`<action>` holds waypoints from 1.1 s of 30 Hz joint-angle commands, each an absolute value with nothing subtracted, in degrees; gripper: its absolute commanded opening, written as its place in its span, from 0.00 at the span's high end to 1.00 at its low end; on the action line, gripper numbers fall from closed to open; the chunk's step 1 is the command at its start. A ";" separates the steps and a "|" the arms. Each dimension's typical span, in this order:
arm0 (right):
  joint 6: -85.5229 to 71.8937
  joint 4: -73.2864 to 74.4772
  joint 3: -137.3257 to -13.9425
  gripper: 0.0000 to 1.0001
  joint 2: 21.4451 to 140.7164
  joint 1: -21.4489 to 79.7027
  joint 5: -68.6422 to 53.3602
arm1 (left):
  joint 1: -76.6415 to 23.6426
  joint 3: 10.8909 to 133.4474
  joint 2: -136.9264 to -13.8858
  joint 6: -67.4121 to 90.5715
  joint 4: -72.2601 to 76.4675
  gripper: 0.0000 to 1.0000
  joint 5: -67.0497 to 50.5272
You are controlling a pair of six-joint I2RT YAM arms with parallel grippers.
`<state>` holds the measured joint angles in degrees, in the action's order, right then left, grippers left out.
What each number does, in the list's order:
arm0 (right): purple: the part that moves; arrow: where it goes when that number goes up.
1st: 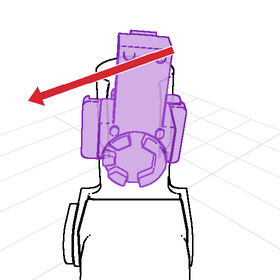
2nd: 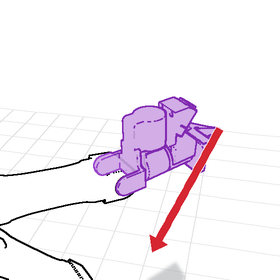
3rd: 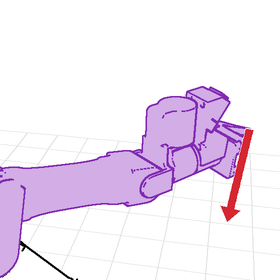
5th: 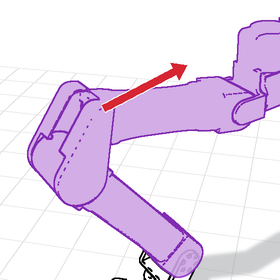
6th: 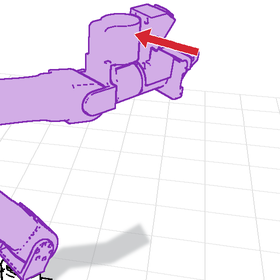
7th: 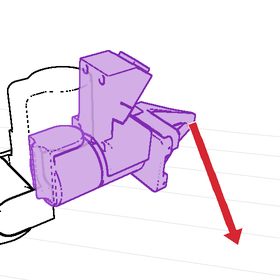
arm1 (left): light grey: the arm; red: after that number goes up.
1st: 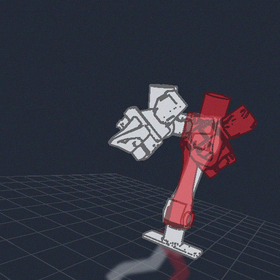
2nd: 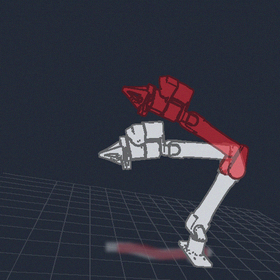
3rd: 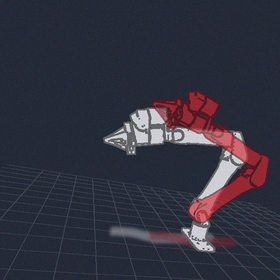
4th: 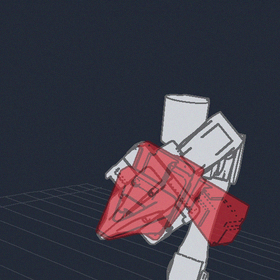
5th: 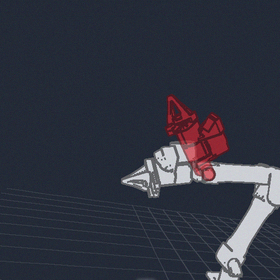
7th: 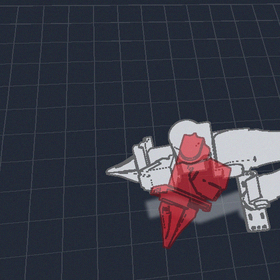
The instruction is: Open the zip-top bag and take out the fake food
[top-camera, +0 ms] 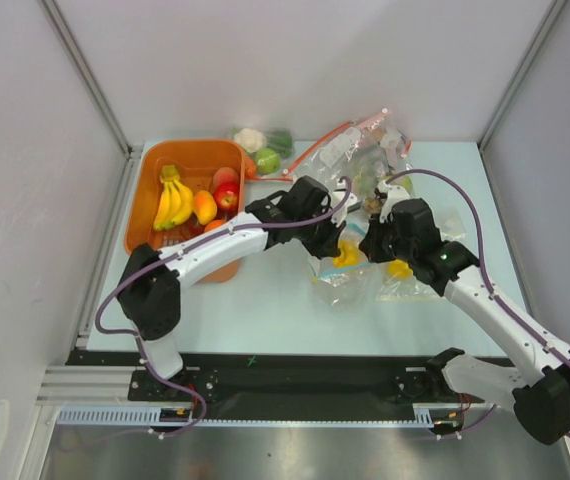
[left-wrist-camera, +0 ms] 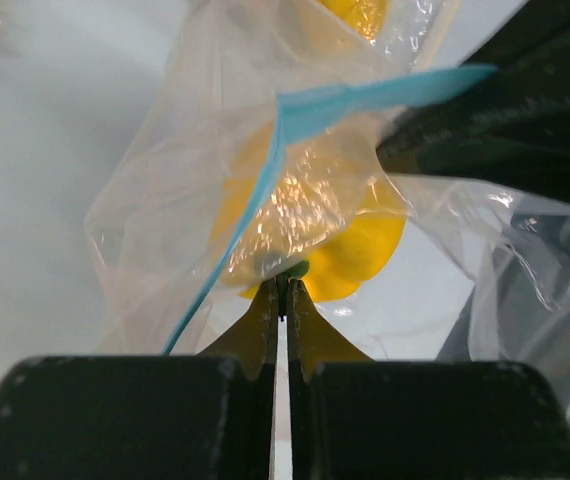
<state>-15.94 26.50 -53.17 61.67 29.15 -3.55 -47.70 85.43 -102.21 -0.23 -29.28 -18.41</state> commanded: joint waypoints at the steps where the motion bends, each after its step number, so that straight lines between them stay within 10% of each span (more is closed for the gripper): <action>1: -14.76 29.35 -55.28 0.97 61.79 29.79 2.45 | -47.20 88.59 -97.12 -1.41 -30.58 1.00 -20.47; 33: -17.93 27.42 -54.49 0.98 66.79 29.97 9.14 | -43.60 85.78 -79.55 -0.27 -34.28 1.00 -21.79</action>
